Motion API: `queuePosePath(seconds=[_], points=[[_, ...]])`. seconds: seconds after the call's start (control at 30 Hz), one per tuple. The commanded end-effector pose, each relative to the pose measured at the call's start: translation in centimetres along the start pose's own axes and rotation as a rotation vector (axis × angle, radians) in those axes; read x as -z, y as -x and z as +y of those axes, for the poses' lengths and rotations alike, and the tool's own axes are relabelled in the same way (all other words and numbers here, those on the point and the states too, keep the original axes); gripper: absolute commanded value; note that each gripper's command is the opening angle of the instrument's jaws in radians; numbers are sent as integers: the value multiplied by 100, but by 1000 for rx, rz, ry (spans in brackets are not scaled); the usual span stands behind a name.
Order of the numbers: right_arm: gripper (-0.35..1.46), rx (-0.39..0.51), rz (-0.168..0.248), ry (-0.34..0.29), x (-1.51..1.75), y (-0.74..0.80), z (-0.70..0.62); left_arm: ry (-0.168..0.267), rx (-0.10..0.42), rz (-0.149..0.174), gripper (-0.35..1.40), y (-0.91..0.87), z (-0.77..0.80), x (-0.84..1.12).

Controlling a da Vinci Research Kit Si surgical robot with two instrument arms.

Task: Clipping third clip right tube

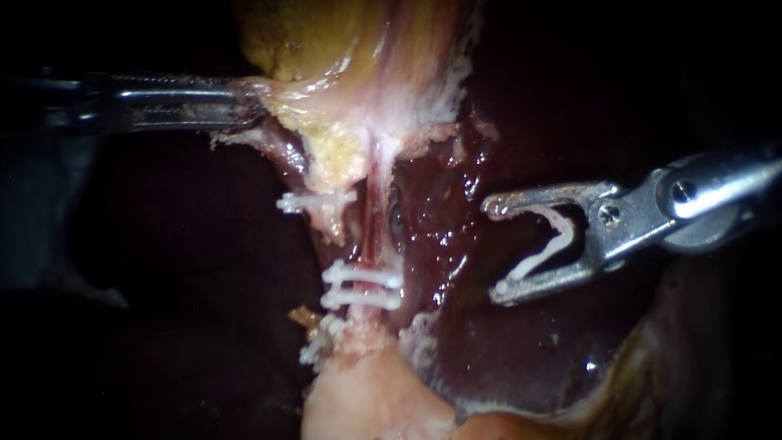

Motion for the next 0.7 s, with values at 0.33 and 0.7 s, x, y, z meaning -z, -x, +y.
queuePosePath(seconds=[0.33,0.7], points=[[50,0,0,0,0,0,0,15,11,-6,-35,-21,3,31],[50,-1,0,1,-1,-1,1,2,34,24,-35,-44,6,65]])
